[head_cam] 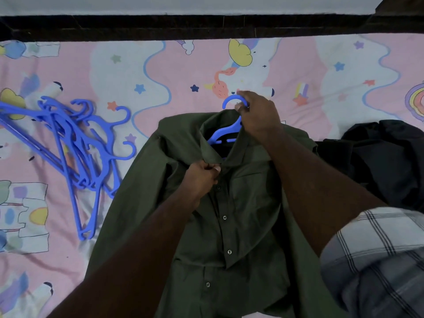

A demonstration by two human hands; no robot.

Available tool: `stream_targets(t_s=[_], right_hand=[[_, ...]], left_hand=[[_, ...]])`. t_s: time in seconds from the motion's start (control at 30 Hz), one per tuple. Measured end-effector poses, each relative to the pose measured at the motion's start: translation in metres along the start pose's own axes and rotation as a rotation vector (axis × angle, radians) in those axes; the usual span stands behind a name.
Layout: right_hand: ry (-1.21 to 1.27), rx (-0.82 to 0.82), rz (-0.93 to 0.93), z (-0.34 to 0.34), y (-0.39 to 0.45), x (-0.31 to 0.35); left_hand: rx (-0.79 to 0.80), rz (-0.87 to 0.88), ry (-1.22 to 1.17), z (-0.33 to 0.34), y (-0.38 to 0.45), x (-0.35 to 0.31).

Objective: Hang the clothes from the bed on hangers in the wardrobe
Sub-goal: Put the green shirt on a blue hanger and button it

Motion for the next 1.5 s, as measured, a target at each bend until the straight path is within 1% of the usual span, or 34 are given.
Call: stream_targets(t_s=[0.1,0.17,0.27,0.33,0.43,0.53,0.67,0.93,1.07,1.13,1.2,1.3,1.4,1.5], right_hand=[[0.038,-0.085,-0.033,-0.015,-0.003,0.012],[0.105,-0.139,-0.045,-0.026,-0.01,0.022],[0.163,-0.202,-0.053,-0.049,-0.02,0.038],[0.172,-0.226,-0.063,-0.066,-0.028,0.053],[0.153,-0.28,-0.075,-0.098,-0.043,0.077],[0.171,-0.343,-0.08,-0.132,-0.061,0.103],[0.217,-0.403,-0.094,-0.18,-0.084,0.146],[0.358,-0.512,-0.187,-0.291,-0.139,0.238],[0.391,-0.574,-0.215,-0.348,-0.17,0.277],[0.417,-0.602,-0.238,-0.374,-0.187,0.295],[0.439,-0.631,-0.26,-0.399,-0.206,0.311],[0.463,-0.667,-0.307,-0.434,-0.236,0.332],[0.473,-0.686,-0.352,-0.457,-0.265,0.346],[0.48,-0.714,-0.371,-0.475,-0.29,0.357]], left_hand=[[0.026,0.025,0.071,-0.004,-0.005,0.002],[-0.001,0.047,0.133,-0.013,-0.008,0.001],[-0.096,0.073,0.175,-0.035,-0.02,-0.01],[-0.182,0.109,0.154,-0.058,-0.036,-0.024],[-0.297,0.193,0.108,-0.094,-0.065,-0.05],[-0.349,0.33,0.065,-0.117,-0.104,-0.084],[-0.384,0.495,0.086,-0.129,-0.171,-0.128],[-0.438,0.8,0.311,-0.147,-0.3,-0.197],[-0.376,0.875,0.387,-0.147,-0.36,-0.217],[-0.386,0.915,0.376,-0.149,-0.389,-0.223],[-0.448,0.939,0.376,-0.149,-0.426,-0.227],[-0.583,0.965,0.359,-0.148,-0.478,-0.231],[-0.697,1.057,0.366,-0.139,-0.533,-0.228],[-0.789,1.142,0.28,-0.14,-0.582,-0.217]])
Point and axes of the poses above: each hand's wrist, its own y-axis towards the middle knuckle, its own z-axis out of the palm, x = y × z, the point moved 8 cm from there along y, towards the middle knuckle, and after that the axes turned 12 degrees about -z, right-handed, at the moved point
